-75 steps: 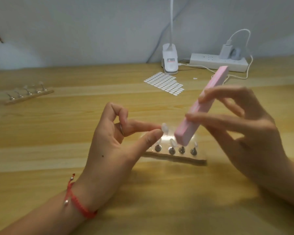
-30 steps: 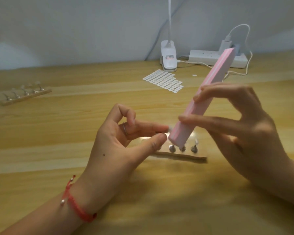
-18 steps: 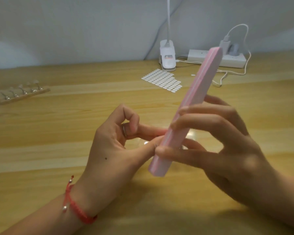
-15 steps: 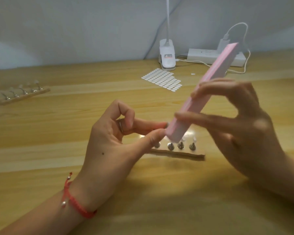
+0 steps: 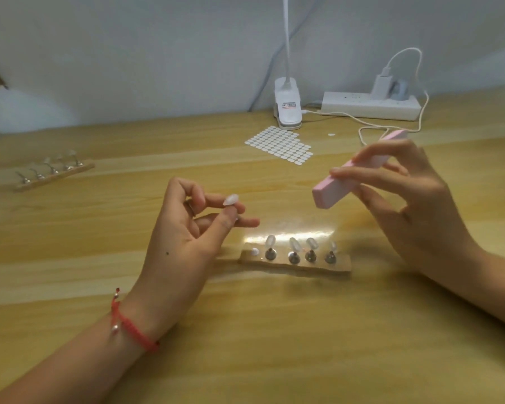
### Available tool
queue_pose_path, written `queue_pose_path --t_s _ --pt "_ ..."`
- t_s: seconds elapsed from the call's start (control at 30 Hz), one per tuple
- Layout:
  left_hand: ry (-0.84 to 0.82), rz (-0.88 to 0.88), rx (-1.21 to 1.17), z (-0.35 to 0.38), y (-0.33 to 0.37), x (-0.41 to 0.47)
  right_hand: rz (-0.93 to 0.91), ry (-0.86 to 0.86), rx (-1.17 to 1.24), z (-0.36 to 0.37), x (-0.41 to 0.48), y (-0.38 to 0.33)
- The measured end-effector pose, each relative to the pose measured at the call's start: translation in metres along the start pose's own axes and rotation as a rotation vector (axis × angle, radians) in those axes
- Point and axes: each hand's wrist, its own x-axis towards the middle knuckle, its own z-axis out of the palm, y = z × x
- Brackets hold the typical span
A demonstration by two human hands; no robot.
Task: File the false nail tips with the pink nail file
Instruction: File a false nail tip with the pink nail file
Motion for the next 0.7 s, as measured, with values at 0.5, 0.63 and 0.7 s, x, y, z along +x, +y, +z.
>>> queue_pose_path --t_s 0.5,0.63,0.7 --pt "-0.228 0.107 0.448 -0.0066 -0.0033 -0.002 -0.01 -0.038 0.082 -0.0016 -0.001 -0.0035" --pt "-0.286 0.144 0.517 -0.0044 -0.0053 -0.0034 -0.011 -0.056 0.097 -0.0011 -0.0013 -0.003" --pt "-0.284 0.115 0.515 -0.0053 -0.006 -0.003 -0.018 -0.056 0.091 -0.0003 -0.0015 -0.003"
